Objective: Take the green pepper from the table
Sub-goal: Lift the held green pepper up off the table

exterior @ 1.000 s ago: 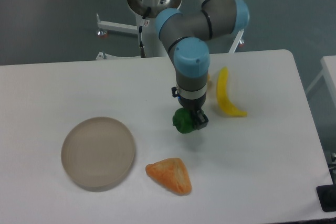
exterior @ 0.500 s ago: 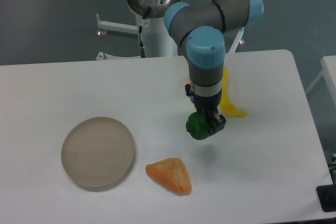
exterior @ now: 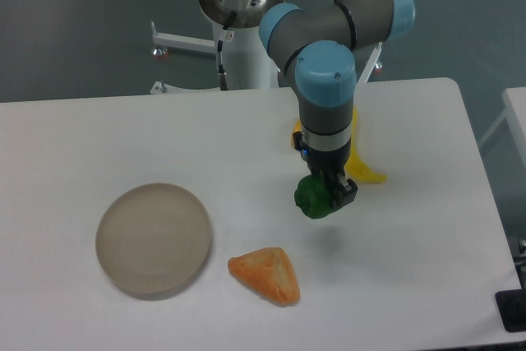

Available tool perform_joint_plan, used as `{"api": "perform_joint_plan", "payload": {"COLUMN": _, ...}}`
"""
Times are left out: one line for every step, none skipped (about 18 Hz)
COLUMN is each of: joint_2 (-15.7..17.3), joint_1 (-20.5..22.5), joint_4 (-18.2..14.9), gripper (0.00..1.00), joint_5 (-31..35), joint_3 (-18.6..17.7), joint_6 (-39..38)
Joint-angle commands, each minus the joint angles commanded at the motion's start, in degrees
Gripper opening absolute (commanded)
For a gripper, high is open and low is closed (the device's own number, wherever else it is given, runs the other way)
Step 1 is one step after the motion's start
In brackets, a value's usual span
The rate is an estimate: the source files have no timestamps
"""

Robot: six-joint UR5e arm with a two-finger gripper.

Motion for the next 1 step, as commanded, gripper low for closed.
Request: {"api": "perform_joint_plan", "payload": {"joint_2": 0.00, "joint_1": 0.00, "joint_4": 0.00, "gripper": 0.49, "joint_5": 0.00, "joint_3": 0.00, "joint_6": 0.00}}
